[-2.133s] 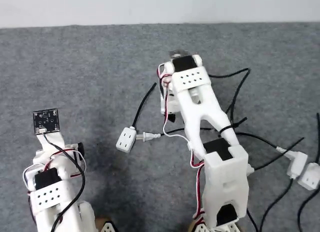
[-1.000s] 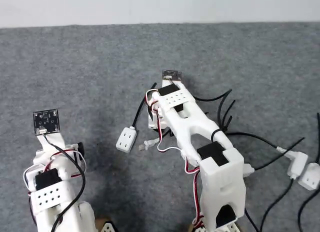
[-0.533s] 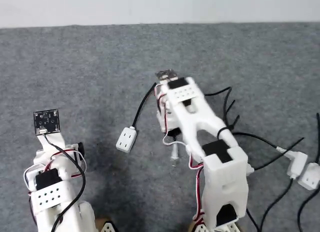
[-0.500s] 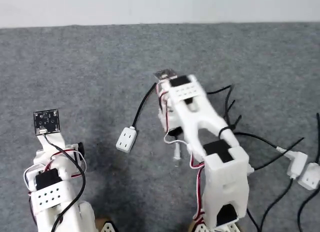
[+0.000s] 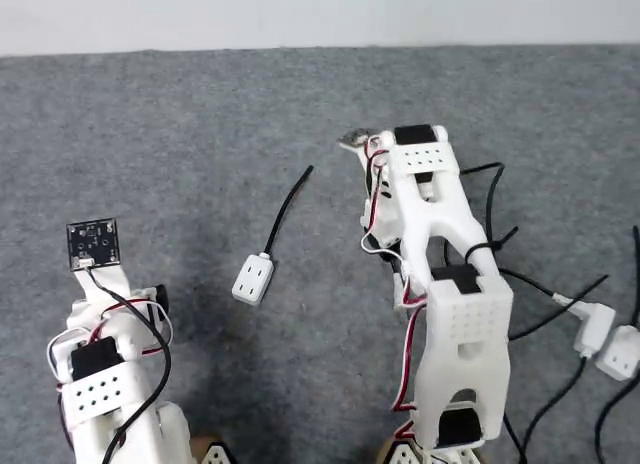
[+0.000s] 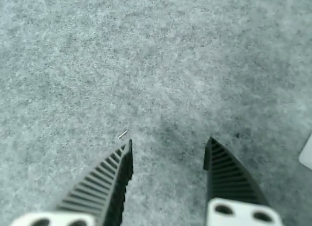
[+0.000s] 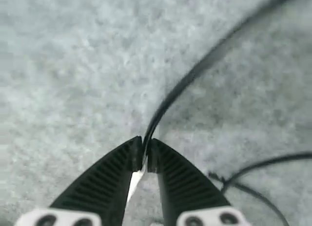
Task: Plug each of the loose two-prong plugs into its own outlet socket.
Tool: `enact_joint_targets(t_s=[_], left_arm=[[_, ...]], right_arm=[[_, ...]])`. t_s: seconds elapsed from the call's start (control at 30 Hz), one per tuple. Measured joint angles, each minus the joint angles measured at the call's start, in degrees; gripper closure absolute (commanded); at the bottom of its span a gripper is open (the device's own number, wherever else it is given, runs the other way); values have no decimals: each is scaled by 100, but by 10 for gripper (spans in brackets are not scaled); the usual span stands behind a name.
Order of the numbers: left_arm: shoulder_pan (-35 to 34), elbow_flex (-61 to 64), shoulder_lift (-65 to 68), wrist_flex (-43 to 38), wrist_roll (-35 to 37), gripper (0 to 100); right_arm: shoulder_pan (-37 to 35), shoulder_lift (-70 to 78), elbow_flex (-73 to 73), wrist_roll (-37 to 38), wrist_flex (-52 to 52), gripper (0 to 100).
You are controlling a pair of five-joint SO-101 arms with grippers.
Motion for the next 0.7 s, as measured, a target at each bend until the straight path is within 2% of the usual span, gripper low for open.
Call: enact_joint_targets(t_s=[0.17, 0.3, 0.4, 0.43, 0.7], left_arm=[[26, 0, 0, 0, 0, 775], [0, 0, 0, 0, 0, 775], [26, 0, 0, 0, 0, 775], [26, 0, 0, 0, 0, 775], [26, 0, 0, 0, 0, 775]], right_arm=[[-9, 229, -703, -352, 149, 843], [44, 220, -1565, -475, 712, 852], [35, 211, -1899, -492, 835, 969], [79, 211, -1899, -545, 835, 998], [536, -378, -668, -1310, 844, 990]])
